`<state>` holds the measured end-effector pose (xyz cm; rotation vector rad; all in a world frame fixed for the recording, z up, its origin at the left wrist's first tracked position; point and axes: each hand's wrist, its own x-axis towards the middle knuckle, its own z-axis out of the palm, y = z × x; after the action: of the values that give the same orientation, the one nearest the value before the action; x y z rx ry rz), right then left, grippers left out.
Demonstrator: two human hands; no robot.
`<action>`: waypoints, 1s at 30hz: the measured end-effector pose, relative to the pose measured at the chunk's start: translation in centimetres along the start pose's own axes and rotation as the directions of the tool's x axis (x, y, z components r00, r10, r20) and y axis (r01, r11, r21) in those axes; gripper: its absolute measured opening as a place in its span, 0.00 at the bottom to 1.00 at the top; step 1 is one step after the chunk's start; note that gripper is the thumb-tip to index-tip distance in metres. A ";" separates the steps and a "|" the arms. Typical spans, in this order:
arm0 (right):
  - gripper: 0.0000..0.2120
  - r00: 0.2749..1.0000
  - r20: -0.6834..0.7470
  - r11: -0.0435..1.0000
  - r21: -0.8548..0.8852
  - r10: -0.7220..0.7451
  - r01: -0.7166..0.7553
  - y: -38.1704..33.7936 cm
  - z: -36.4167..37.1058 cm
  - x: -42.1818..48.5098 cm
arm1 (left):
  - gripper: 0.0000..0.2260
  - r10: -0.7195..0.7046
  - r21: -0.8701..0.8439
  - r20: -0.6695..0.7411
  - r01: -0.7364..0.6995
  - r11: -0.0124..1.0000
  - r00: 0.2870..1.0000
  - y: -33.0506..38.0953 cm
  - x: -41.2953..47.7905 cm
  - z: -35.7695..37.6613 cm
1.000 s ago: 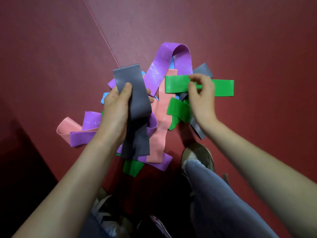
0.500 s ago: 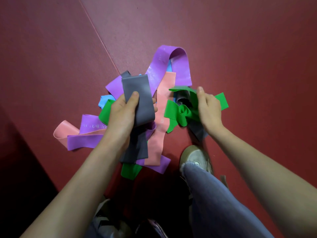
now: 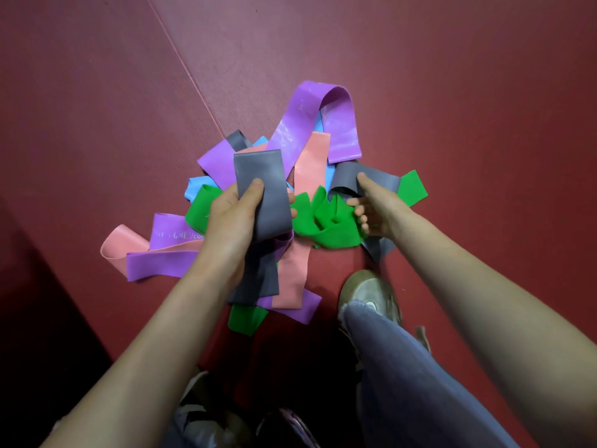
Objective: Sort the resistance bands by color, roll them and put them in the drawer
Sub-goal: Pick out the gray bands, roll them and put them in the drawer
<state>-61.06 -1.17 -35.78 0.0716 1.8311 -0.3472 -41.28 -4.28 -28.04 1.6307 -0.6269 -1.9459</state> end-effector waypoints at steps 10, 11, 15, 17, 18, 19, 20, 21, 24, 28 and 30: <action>0.19 0.689 -0.508 0.763 0.092 -0.517 0.640 -0.8 1.8 -0.5 | 0.11 -0.003 0.000 0.000 0.003 1.000 1.000 -0.5 0.1 0.0; 0.19 0.672 -0.483 0.724 0.105 -0.562 0.681 -1.1 2.0 -0.9 | 0.11 -0.001 0.000 0.001 0.001 1.000 1.000 -0.5 0.1 0.0; 0.11 0.711 -0.353 0.655 0.284 -0.608 0.701 -2.8 2.9 -4.3 | 0.12 0.009 -0.011 -0.009 -0.009 1.000 1.000 -0.4 0.2 -0.1; 0.05 0.705 -0.304 0.630 0.315 -0.641 0.709 -3.4 3.2 -6.1 | 0.13 0.010 -0.008 -0.017 -0.010 1.000 1.000 -0.3 0.3 -0.2; 0.04 0.697 -0.263 0.631 0.299 -0.667 0.716 -3.6 3.5 -7.2 | 0.13 0.006 -0.018 -0.026 -0.006 1.000 1.000 -0.1 0.3 -0.3; 0.06 0.691 -0.198 0.636 0.281 -0.695 0.719 -3.6 3.7 -8.3 | 0.13 0.001 -0.035 -0.034 -0.002 0.999 0.999 0.0 0.4 -0.5; 0.09 0.685 -0.106 0.644 0.266 -0.720 0.718 -3.4 4.0 -9.4 | 0.12 0.004 -0.045 -0.046 -0.006 0.999 0.999 0.2 0.6 -0.7; 0.12 0.674 -0.006 0.651 0.255 -0.739 0.715 -3.1 4.3 -10.4 | 0.12 0.015 -0.040 -0.065 -0.018 0.999 0.998 0.3 0.8 -0.9; 0.12 0.647 0.224 0.685 0.258 -0.729 0.682 -2.1 5.2 -12.4 | 0.08 0.057 -0.010 -0.138 -0.059 0.998 0.989 0.5 1.1 -1.4; 0.09 0.656 0.292 0.717 0.286 -0.697 0.635 -1.2 6.9 -12.3 | 0.09 0.060 -0.053 -0.071 -0.064 0.997 0.996 0.4 0.6 -0.9; 0.08 0.673 0.267 0.724 0.241 -0.690 0.646 -0.7 7.6 -11.8 | 0.09 0.044 -0.079 -0.067 -0.050 0.996 0.997 0.4 0.5 -0.7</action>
<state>-50.79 -2.38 -26.31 -0.5705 1.4222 -0.9416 -40.66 -4.86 -28.27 1.6093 -0.5494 -1.8523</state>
